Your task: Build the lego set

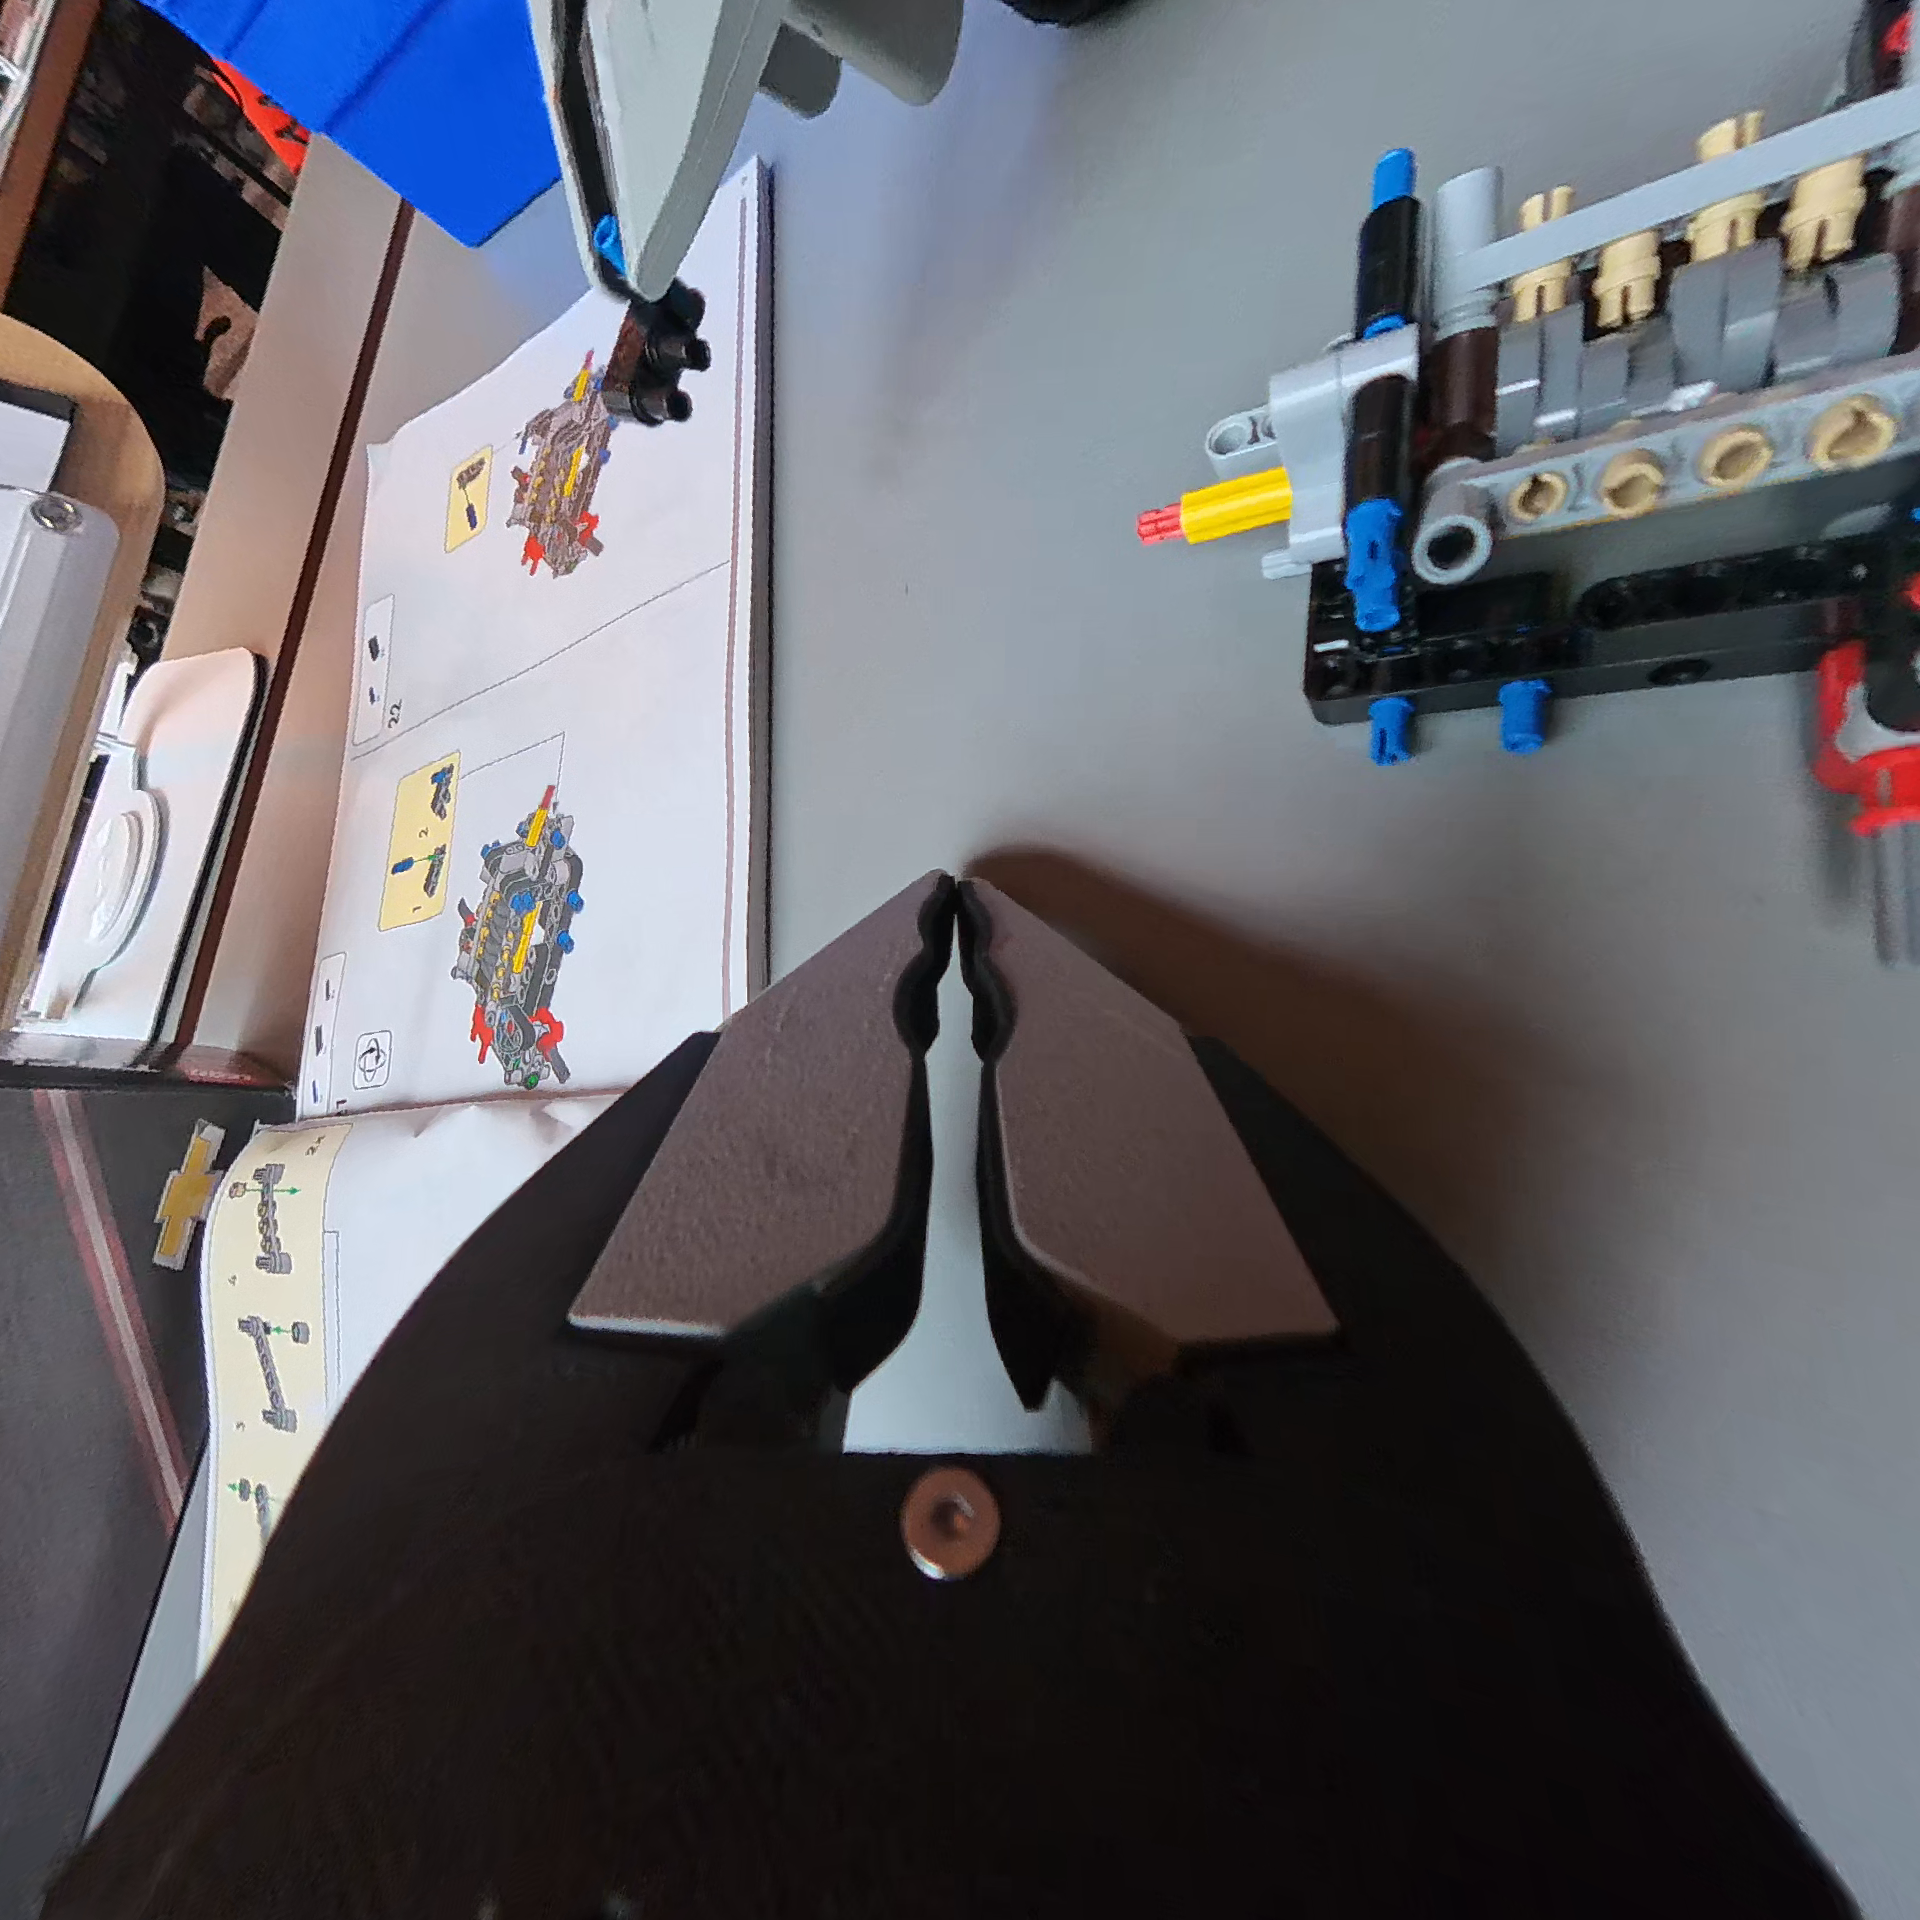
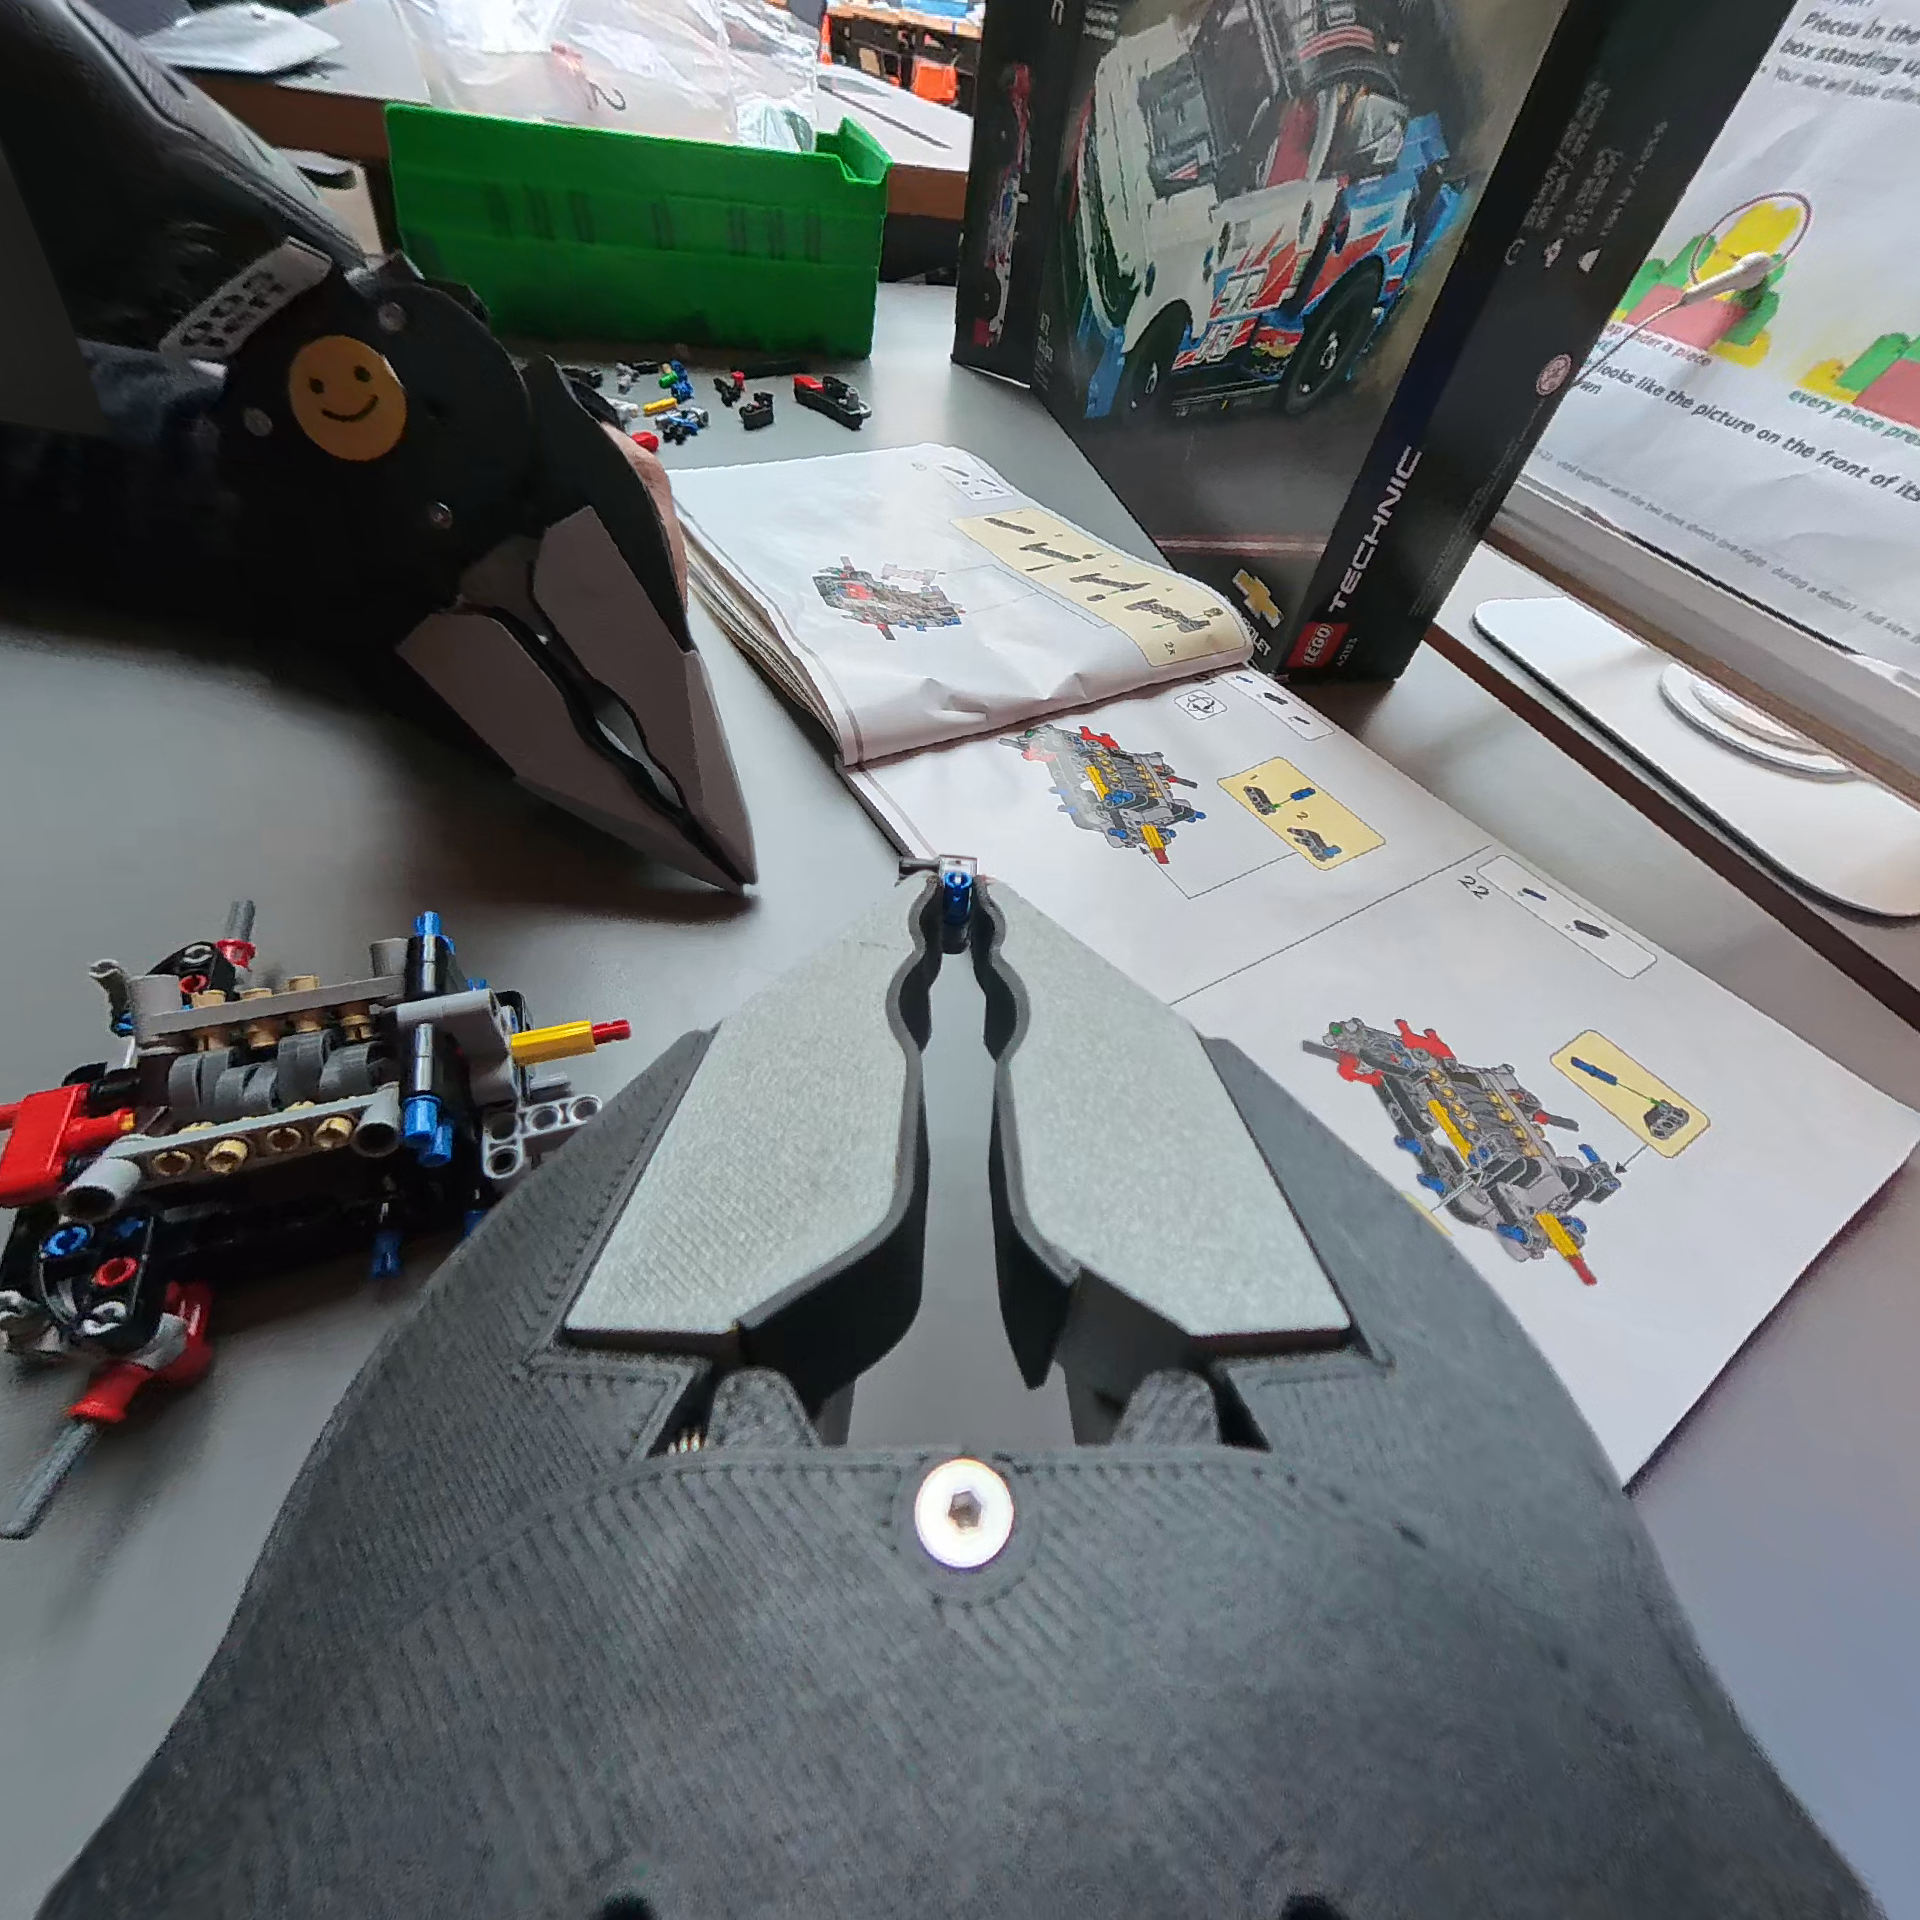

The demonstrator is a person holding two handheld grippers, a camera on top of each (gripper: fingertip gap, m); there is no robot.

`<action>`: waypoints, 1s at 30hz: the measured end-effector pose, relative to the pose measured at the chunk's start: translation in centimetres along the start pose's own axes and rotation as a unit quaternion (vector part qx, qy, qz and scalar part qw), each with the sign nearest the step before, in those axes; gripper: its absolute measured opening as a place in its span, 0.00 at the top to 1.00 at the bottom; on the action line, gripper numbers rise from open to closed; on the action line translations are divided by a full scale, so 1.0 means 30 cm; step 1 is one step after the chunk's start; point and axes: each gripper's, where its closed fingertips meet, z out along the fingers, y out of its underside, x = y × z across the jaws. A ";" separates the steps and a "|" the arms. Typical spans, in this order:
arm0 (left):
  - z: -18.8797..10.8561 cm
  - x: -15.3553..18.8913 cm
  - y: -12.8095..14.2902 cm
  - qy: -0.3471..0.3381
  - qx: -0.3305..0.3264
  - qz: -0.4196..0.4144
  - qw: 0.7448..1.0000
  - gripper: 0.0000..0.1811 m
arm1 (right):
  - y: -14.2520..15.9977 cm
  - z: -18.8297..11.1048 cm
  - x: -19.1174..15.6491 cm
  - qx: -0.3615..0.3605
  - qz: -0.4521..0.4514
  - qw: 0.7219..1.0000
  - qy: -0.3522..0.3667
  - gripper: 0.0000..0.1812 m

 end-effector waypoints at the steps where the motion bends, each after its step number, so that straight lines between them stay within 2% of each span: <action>1: 0.003 0.000 -0.003 0.000 -0.003 -0.007 1.000 1.00 | -0.002 -0.006 -0.004 0.001 0.007 1.000 0.006 0.99; 7: -0.032 0.035 0.003 -0.013 -0.021 -0.049 0.999 1.00 | -0.005 -0.080 -0.075 0.006 0.038 0.998 0.050 0.99; 12: -0.088 0.126 -0.014 0.007 -0.006 -0.031 0.999 1.00 | 0.011 -0.181 -0.172 0.020 0.069 0.996 0.055 0.99; 16: -0.103 0.151 -0.019 0.001 -0.008 -0.027 1.000 1.00 | 0.013 -0.226 -0.206 0.032 0.082 0.995 0.057 0.99; 21: -0.097 0.117 -0.002 -0.016 -0.030 -0.069 0.997 1.00 | 0.015 -0.228 -0.219 0.028 0.076 0.995 0.052 0.99; 25: -0.098 0.104 -0.046 -0.003 -0.009 -0.121 0.993 1.00 | 0.014 -0.199 -0.236 0.017 0.053 0.997 0.051 1.00; 30: -0.088 0.083 0.016 -0.018 -0.035 -0.107 0.994 0.99 | 0.031 -0.176 -0.242 -0.010 0.019 0.997 0.068 0.99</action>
